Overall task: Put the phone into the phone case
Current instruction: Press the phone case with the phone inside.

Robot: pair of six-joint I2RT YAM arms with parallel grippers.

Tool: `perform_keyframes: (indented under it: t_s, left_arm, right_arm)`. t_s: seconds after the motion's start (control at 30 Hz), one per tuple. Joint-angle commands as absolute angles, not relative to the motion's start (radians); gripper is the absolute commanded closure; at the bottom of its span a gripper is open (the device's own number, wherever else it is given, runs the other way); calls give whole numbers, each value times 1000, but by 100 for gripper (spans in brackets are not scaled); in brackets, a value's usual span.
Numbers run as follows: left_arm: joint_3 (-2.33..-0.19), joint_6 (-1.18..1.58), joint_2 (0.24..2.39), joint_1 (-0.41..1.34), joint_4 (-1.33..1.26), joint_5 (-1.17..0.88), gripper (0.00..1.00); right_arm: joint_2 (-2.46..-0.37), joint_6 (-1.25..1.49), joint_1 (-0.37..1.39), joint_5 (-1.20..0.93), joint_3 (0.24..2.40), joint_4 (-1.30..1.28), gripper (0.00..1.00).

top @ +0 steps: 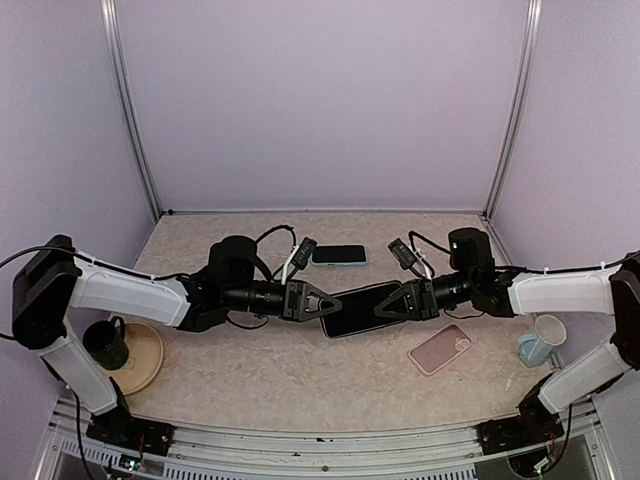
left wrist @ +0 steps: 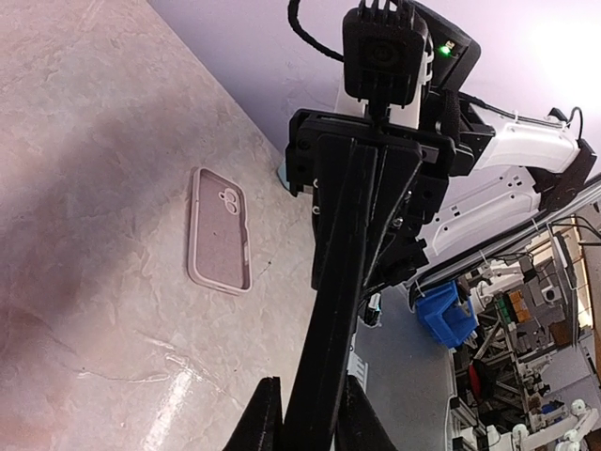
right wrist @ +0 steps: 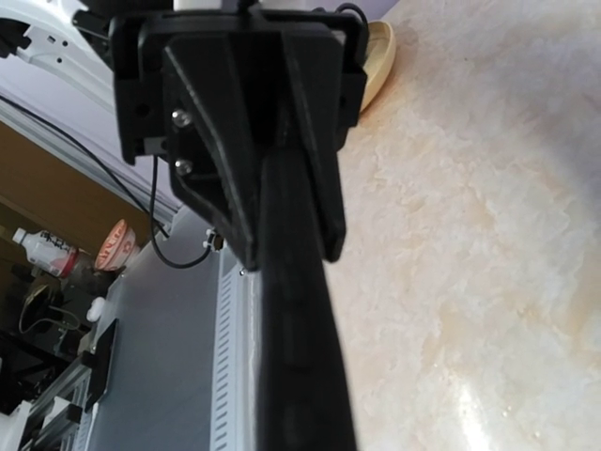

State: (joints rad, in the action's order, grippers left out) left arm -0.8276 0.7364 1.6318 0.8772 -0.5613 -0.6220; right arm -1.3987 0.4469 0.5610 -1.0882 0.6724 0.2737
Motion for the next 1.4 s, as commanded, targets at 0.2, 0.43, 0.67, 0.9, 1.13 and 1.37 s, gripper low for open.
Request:
perform_keyframes:
  t_s: [0.2,0.43,0.67,0.9,1.13,1.37]
  left_arm:
    - [-846,733,1601,867,-482,-531,63]
    - [-827,750,1591,858,-512,-556,45]
    - [-792,775,1582,841,-562,-577,29]
    - [-778,810,1589,838,-644,-632,23]
    - [-761,855,1607,840,-746,-694,24]
    - [-763,852,1621,867,-769,-715,29]
  right_arm:
    - [-1373,417,565,-987,689,232,97]
    - [-1362,424,562,-985,688,243,97]
    - [-1336,454,546,-1029,676,286,97]
    - [-1326,484,541,-1114,664,340,96]
    - [-1313,496,541,-1117,658,368,96]
    - [-1316,525,541,-1123,664,412,96]
